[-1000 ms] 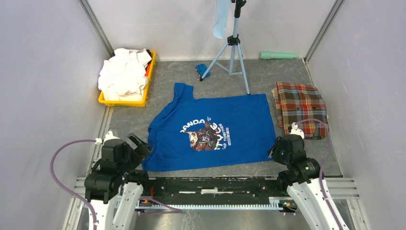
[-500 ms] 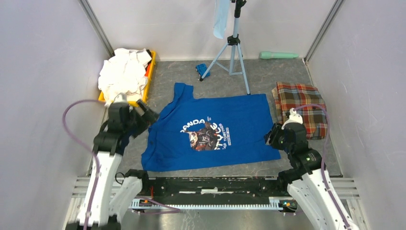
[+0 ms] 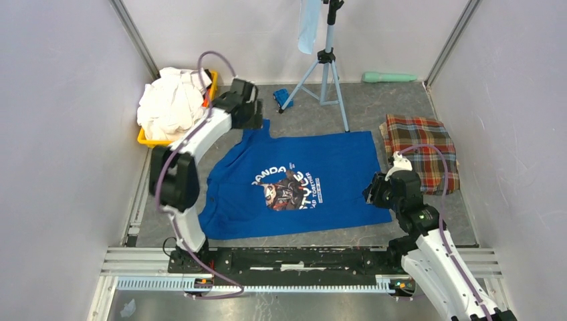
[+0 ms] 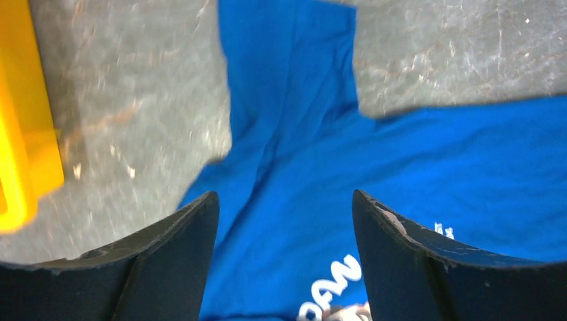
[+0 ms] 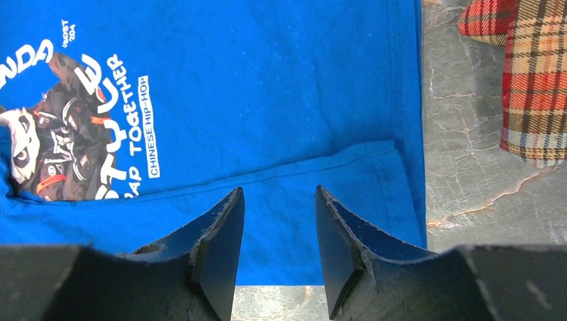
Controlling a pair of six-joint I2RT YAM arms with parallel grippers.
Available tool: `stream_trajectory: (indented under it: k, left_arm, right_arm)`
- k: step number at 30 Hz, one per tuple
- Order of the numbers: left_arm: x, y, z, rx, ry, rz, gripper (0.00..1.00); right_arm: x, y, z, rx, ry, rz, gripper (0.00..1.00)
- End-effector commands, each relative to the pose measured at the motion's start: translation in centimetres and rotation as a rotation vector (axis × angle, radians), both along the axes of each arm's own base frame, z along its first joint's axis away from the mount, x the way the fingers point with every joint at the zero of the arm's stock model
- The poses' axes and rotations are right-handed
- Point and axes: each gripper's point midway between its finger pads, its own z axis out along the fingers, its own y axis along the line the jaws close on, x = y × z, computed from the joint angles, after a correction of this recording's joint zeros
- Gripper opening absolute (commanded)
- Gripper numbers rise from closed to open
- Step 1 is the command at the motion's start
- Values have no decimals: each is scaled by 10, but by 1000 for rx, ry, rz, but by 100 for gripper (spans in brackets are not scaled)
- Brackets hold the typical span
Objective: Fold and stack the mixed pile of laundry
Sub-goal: Fold the T-shirt.
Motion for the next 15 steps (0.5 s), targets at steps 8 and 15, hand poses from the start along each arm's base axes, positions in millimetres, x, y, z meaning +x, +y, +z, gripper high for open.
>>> stream_trajectory:
  k: [8, 15]
  left_arm:
    - [100, -6, -29, 652, 47, -300, 73]
    - [119, -15, -45, 710, 69, -337, 70]
  right_arm:
    - [0, -1, -17, -46, 7, 48, 49]
    - [1, 0, -23, -56, 23, 67, 49]
